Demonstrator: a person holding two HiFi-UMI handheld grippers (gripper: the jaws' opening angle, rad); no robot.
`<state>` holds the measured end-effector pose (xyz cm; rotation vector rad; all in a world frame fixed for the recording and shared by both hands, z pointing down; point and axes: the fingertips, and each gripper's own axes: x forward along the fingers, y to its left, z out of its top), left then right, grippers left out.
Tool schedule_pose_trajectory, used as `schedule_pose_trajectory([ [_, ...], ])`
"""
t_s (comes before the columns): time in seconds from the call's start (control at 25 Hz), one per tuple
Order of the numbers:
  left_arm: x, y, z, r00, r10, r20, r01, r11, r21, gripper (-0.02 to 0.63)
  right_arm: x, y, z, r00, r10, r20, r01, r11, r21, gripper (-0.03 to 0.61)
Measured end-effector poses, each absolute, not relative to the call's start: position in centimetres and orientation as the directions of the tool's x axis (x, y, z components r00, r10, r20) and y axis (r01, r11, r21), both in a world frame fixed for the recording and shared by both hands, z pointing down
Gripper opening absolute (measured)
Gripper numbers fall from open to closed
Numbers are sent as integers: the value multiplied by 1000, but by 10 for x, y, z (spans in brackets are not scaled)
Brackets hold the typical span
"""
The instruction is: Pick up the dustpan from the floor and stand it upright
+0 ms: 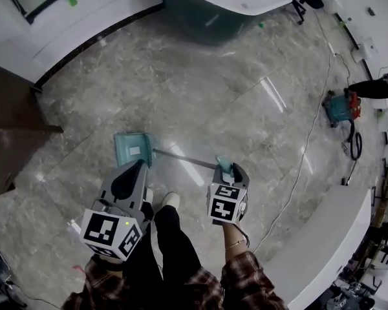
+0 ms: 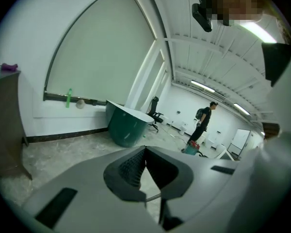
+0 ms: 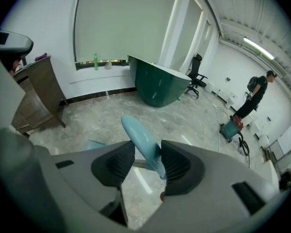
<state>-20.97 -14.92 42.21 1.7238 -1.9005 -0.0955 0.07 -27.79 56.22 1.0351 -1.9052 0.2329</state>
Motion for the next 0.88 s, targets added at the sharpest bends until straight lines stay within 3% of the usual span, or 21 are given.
schedule_pose_trajectory([
  [0.4, -279, -61, 393, -204, -914, 350, -840, 347, 417, 11, -113, -205, 527, -420, -371, 828, -573, 816, 76, 170],
  [0.64, -288, -42, 370, -211, -921, 327, -844, 340, 415, 11, -158, -176, 513, -505, -264, 822, -558, 826, -78, 169],
  [0.88, -300, -27, 356, -221, -918, 328, -847, 348, 402, 11, -178, -165, 512, -501, -245, 830, -551, 830, -88, 169],
])
